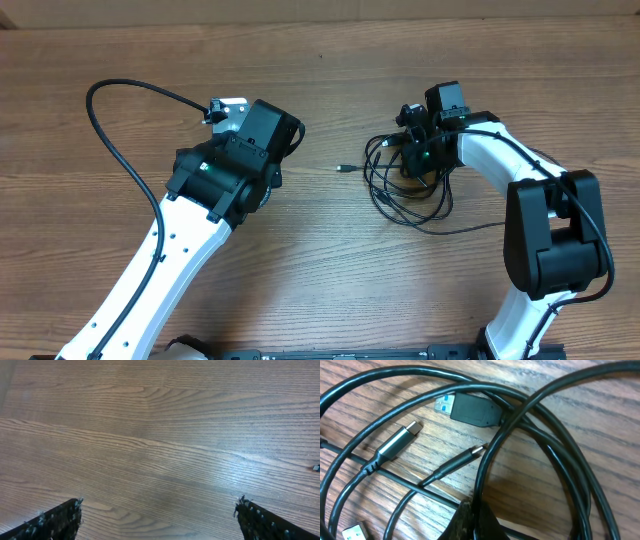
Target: Untangle cables
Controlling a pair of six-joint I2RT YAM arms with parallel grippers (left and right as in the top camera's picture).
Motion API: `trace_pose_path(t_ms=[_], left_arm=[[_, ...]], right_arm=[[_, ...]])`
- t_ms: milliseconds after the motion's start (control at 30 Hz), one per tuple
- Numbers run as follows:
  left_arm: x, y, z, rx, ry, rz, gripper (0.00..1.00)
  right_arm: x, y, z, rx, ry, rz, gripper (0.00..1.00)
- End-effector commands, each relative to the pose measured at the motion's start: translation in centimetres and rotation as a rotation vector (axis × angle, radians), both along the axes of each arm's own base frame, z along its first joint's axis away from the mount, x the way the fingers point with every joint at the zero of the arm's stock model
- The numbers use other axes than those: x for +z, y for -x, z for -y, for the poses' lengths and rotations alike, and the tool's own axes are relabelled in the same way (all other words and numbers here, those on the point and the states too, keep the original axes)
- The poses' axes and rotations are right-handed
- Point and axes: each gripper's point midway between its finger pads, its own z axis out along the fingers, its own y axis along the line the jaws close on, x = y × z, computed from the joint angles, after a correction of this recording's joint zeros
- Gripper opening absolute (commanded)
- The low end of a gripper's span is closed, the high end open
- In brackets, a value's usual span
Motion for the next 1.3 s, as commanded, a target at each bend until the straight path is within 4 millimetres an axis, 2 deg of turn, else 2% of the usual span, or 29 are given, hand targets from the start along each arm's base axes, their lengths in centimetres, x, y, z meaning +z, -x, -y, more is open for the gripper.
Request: trace_pose_path(t_ms=[0,67,300,400,600,667,833,967,1033,1133,1267], left_arm=[[0.2,0.0,-0.2,-0.005,-0.004,0.004,1.00],[0.2,0.0,-0.2,-0.005,-0.004,0.004,1.00],[0.2,-0.2,-0.1,-0.007,0.005,0.009,1.00],[0.2,-0.3,0.2,-0.011,0.019,0.015,1.00],[0.3,-0.4,0.2,-0.011,0.021,0.018,1.00],[0.3,-0.4,0.2,-0.010,0.021,0.020,1.00],[0.3,-0.5,0.3,-0.011,0.023,0.022,0.99],[0.3,-0.5,0.3,-0.011,0.026,0.021,1.00],[0.2,-0.4,0.4,-0.013,0.030,0.019,1.00],[0.2,-0.4,0.5,-0.015,0.035,0.018,1.00],[0.3,-0.6,0.7,-0.019,0.047,0.026,0.99]], right_arm=[[1.4,-1.1,0.0,-0.041,-0.013,0.015,0.04],[2.4,-1.5,-0.1,-0.056,-0.017,0.015,0.04],[8.6,-3.6,-0.4,-0.106,-0.045,0.072,0.04],[12.2,-4.7,-0.6,-0.146,-0.072,0.124,0.04],[20.8,-5.9,-0.8,-0.198,-0.125,0.240,0.04],[23.2,-5.9,-0.8,-0.198,-0.132,0.267,0.04],[30.9,-5.6,-0.5,-0.235,-0.168,0.381,0.04],[36.2,-4.5,1.5,-0.302,-0.118,0.484,0.04],[36.3,-4.1,2.0,-0.319,-0.096,0.482,0.04],[34.8,-3.3,2.4,-0.330,-0.059,0.419,0.04],[34.4,-3.2,2.4,-0.329,-0.054,0.403,0.04]])
